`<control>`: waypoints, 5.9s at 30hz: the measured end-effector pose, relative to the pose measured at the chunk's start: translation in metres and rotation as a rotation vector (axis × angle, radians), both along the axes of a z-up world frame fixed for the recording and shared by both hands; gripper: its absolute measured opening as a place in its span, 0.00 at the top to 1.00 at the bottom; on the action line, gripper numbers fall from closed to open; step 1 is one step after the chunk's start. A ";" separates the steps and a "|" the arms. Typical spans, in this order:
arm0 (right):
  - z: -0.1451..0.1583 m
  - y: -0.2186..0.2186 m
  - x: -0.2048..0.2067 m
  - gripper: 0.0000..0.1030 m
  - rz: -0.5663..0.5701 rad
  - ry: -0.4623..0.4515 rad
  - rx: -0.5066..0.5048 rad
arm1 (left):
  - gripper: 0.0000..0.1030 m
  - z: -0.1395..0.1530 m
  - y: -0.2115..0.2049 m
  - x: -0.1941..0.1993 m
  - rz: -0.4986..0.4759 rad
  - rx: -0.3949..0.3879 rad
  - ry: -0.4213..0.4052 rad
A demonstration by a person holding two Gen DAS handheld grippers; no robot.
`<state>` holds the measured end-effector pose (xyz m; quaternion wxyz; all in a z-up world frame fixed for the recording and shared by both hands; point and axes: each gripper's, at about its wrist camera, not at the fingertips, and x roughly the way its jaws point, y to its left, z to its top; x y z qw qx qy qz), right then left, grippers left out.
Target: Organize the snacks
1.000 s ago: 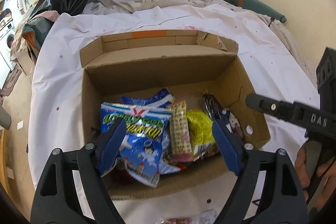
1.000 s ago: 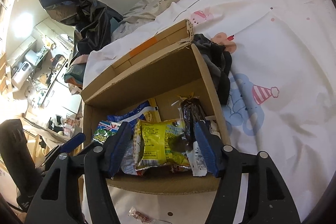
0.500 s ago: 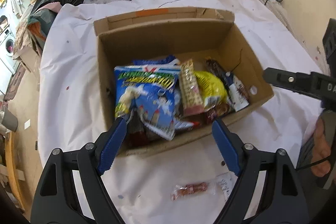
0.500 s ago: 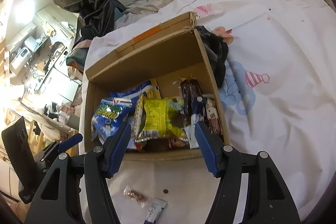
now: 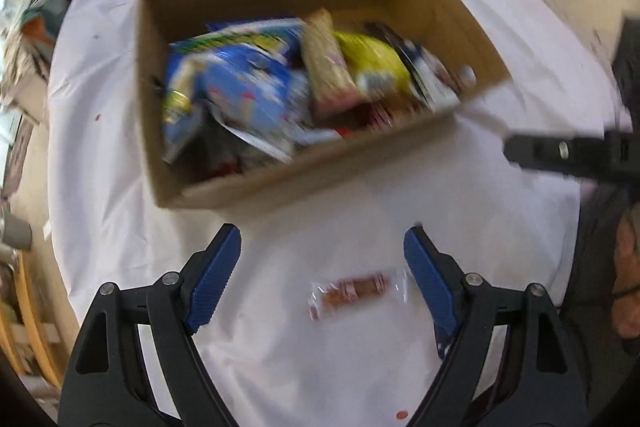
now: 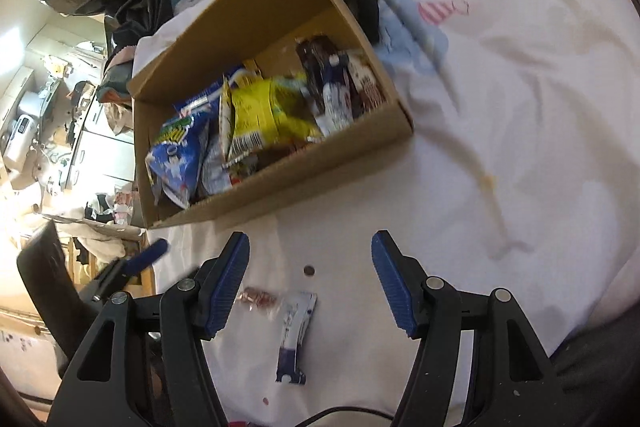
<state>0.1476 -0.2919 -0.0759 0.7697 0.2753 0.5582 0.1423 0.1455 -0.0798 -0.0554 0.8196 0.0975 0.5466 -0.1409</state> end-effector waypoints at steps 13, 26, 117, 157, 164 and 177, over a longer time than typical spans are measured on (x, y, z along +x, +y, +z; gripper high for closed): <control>-0.001 0.007 0.003 0.35 0.019 0.014 0.024 | 0.21 -0.054 -0.032 -0.025 -0.252 0.183 0.174; -0.014 0.012 0.004 0.35 0.045 0.085 0.006 | 0.88 -0.070 -0.019 -0.004 -0.157 0.059 0.321; 0.089 0.029 -0.053 0.03 0.017 -0.513 -0.284 | 0.00 0.095 0.084 -0.062 0.383 -0.160 -0.391; 0.079 0.051 -0.084 0.00 -0.026 -0.561 -0.478 | 0.00 0.078 0.070 -0.088 0.339 -0.175 -0.447; 0.079 0.050 -0.083 0.00 -0.028 -0.562 -0.477 | 0.00 0.078 0.071 -0.088 0.344 -0.180 -0.445; 0.079 0.050 -0.083 0.00 -0.027 -0.564 -0.474 | 0.00 0.078 0.072 -0.087 0.344 -0.181 -0.444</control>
